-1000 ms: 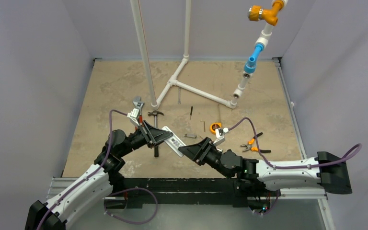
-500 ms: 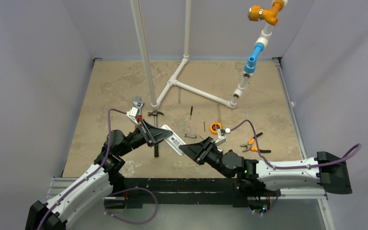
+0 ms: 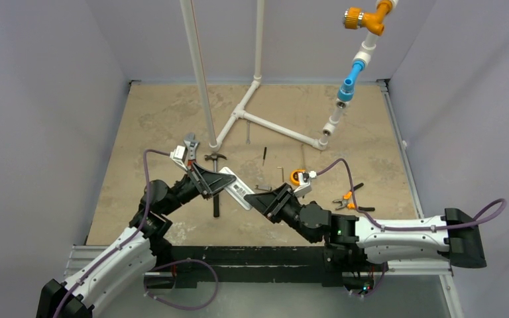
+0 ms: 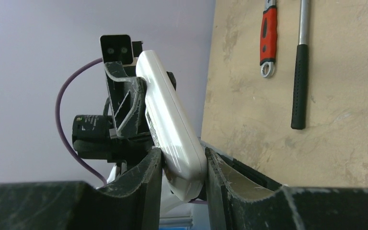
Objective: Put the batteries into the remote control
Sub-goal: Load the battery cover into the remote control.
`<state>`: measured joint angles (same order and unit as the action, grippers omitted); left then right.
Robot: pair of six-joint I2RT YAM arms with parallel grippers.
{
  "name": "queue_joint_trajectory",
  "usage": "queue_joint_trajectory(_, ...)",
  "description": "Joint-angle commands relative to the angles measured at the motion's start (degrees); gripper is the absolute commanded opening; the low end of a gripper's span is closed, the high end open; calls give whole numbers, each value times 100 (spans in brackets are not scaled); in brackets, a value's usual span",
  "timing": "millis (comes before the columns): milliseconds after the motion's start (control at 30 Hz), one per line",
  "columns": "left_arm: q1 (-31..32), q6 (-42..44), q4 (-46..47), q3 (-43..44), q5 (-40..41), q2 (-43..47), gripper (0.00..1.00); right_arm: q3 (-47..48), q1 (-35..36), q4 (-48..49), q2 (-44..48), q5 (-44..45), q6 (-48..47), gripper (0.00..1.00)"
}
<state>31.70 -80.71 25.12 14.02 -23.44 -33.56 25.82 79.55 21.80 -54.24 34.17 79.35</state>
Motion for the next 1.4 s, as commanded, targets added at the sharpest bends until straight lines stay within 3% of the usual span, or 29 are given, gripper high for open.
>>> queue_joint_trajectory(0, 134, -56, 561, 235, -569, 51, 0, 281, -29, -939, -361, 309, -400, 18)
queue_joint_trajectory(300, 135, -102, 718, 140, -572, 42, 0, 462, -35, -1286, -493, 330, -404, 38)
queue_joint_trajectory(567, 136, -184, 863, 4, -499, 46, 0, -75, -32, -590, -55, 354, -572, 53)
queue_joint_trajectory(800, 134, -200, 897, -33, -487, -10, 0, -296, -30, -124, 417, 267, -1277, 71)
queue_joint_trajectory(1367, 141, -188, 828, -62, -476, -18, 0, -461, -31, 370, 1352, 1, -2911, 74)
